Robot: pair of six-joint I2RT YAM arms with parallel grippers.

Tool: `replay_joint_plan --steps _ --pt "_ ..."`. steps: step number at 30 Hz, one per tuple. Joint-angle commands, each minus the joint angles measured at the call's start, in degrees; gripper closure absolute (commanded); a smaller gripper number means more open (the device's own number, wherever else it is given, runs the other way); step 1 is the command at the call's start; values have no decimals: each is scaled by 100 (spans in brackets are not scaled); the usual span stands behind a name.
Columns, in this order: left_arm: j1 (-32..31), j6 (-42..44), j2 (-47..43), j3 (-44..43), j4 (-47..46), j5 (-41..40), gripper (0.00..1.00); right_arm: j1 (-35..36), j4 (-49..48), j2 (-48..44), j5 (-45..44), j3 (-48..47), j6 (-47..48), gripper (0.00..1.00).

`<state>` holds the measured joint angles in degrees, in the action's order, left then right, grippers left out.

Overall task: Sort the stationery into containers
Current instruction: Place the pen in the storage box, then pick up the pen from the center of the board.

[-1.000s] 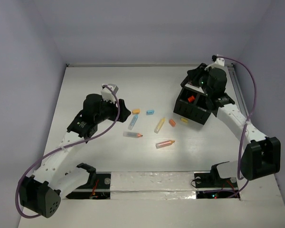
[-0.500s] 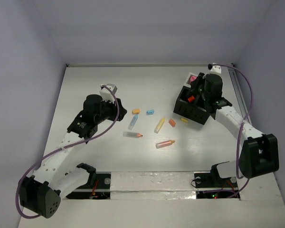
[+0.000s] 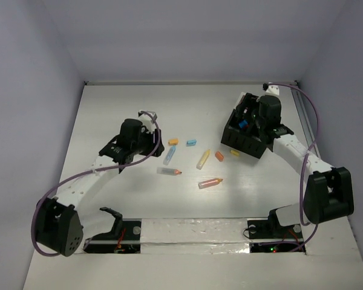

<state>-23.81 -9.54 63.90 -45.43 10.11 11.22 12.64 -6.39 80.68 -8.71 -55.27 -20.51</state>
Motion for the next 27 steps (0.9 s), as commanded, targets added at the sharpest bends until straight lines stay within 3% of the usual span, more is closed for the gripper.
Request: replay_joint_plan --steps 1,4,12,20,27 --pt "-167 14 324 -159 131 -260 48 -43 -187 -351 141 16 -5 25" --pt "-325 -4 632 -247 202 -445 48 -43 -204 -509 492 77 -128 22" --pt "-773 -74 1458 -493 334 -779 46 220 -591 -800 1424 332 -611 24" --pt "-993 -83 1950 -695 509 -1113 46 1230 -741 -378 1275 60 -612 27" --pt "-1117 -4 2328 -976 519 -1474 47 1583 -987 -290 1425 86 -700 33"
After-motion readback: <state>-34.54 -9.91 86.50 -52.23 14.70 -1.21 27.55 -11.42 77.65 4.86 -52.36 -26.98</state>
